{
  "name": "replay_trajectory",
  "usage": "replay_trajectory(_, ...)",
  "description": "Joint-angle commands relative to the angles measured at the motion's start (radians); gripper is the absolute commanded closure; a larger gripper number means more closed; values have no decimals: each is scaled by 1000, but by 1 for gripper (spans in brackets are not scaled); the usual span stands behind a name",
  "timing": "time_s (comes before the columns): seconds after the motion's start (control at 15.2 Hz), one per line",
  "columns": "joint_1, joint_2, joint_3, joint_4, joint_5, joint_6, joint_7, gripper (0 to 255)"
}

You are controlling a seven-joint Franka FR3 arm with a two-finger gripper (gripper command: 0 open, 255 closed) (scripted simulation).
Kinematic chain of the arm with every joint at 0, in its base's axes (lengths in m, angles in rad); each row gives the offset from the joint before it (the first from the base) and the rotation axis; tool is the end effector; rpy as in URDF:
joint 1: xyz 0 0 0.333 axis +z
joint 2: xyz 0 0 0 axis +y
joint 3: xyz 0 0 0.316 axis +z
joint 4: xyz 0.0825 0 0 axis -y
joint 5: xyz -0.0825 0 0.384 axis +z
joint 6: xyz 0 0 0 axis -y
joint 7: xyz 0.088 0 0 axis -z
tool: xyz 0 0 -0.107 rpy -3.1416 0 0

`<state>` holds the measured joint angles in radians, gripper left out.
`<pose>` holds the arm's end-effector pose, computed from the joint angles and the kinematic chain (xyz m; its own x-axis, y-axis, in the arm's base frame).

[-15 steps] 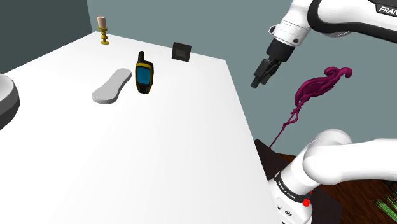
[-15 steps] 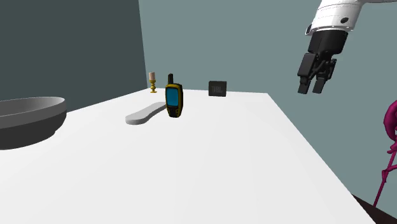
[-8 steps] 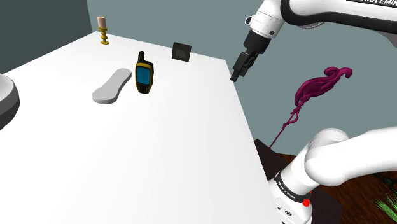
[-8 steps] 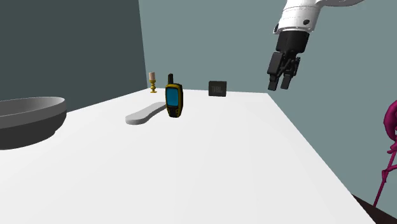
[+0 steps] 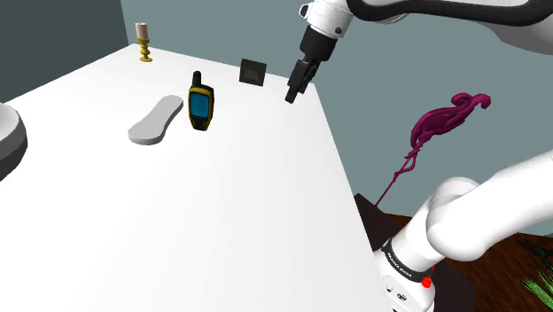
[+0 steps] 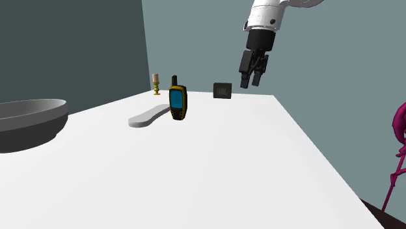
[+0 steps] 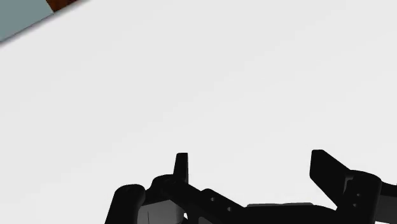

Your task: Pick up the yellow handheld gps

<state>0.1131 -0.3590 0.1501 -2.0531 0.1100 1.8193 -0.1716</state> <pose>0.4387 0.1374 0.5953 0.9112 0.3914 0.1289 0.3986 -0.9165 -0.0350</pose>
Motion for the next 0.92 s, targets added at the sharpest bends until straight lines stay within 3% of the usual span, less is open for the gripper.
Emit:
replay_trajectory(0.0,15,61,23,66,-9,6,-8,0)
replay_trajectory(0.86,131,462,166,538,-154,-19,-33,0)
